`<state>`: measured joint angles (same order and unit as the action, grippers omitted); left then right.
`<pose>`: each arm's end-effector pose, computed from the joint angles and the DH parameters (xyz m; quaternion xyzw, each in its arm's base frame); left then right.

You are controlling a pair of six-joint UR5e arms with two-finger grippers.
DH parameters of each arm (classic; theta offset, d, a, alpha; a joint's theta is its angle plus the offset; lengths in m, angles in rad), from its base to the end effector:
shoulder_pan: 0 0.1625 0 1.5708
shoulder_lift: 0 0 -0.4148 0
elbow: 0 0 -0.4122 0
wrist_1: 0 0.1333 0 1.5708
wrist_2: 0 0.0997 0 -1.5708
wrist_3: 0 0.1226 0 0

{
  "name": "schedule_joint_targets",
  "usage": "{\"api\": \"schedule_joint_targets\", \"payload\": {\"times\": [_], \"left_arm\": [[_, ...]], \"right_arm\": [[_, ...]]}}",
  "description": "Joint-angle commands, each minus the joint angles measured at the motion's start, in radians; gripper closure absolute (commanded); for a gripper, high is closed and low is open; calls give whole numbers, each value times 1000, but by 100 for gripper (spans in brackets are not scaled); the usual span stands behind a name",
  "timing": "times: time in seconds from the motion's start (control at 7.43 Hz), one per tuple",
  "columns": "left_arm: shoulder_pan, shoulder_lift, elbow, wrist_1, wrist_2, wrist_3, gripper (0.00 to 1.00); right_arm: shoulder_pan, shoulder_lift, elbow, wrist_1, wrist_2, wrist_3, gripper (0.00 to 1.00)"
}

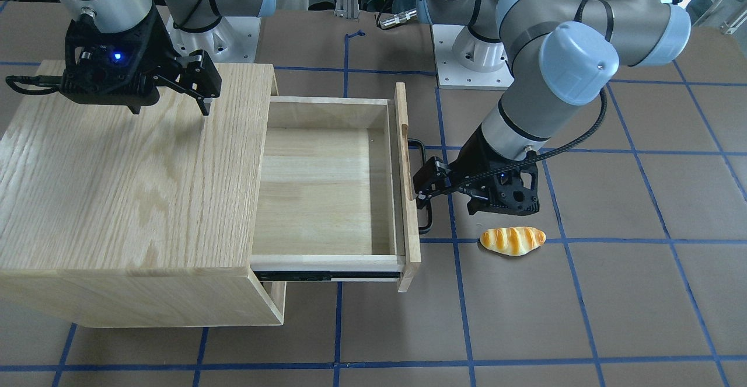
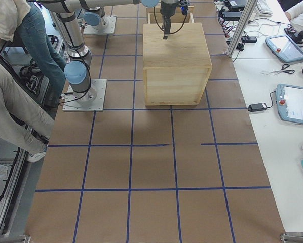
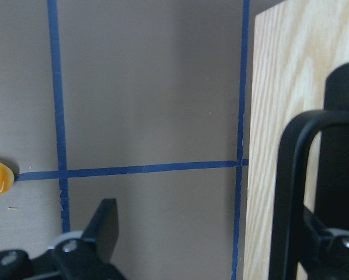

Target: Open upper drawer

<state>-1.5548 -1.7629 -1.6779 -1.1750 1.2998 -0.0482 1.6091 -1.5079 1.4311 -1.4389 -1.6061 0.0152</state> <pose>-0.1568 -0.5863 0.3402 0.0252 -0.9894 0.0457 0.1357 0.1492 -0.5245 0.4803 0.0120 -0.9994 -0.0271 0.0184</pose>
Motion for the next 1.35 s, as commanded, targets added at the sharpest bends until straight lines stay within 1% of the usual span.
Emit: {"api": "schedule_joint_targets", "payload": {"times": [0.0,0.13,0.27,0.4,0.54,0.67,0.94,1.21], "left_arm": [[47,16,6,-35,1,41,0],[47,19,17,-66,3,41,0],[33,43,38,-143,60,30,0],[27,95,75,-252,82,28,0],[16,156,107,-390,96,31,0],[-8,208,113,-437,192,31,0],[-31,278,104,-494,222,33,0],[-30,278,104,-480,242,36,0]], "right_arm": [[0,0,-1,0,0,0,0],[0,0,0,0,0,0,0],[0,0,-1,0,0,0,0],[0,0,-1,0,0,0,0],[0,0,0,0,0,-1,0],[0,0,-1,0,0,0,0],[0,0,-1,0,0,-1,0],[0,0,-1,0,0,0,0]]}}
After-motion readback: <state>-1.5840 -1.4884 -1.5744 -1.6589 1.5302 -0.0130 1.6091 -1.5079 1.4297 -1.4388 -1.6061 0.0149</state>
